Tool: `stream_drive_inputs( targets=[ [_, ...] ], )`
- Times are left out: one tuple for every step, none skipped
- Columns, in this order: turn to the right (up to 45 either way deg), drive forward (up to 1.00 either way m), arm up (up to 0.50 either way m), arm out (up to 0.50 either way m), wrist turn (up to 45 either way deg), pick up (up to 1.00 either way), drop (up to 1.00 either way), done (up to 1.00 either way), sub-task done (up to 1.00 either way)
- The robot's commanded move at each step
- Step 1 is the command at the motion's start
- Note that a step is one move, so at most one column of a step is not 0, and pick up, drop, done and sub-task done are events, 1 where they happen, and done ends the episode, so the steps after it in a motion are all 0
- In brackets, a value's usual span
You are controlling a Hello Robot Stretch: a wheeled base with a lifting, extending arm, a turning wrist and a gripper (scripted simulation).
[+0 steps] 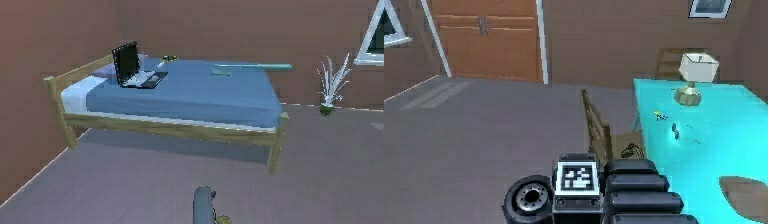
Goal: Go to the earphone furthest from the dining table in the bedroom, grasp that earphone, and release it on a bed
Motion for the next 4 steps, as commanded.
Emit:
stream_drive_inputs(
  targets=[
    [-15.0,0.00,0.00,0.00,0.0,0.00,0.00,0.00,0.00],
    [-3.0,0.00,0.00,0.00,0.0,0.00,0.00,0.00,0.00],
    [0.0,1.00,0.00,0.00,0.0,0.00,0.00,0.00,0.00],
    [0.0,0.25,0.00,0.00,0.0,0.00,0.00,0.00,0.00]
  ],
)
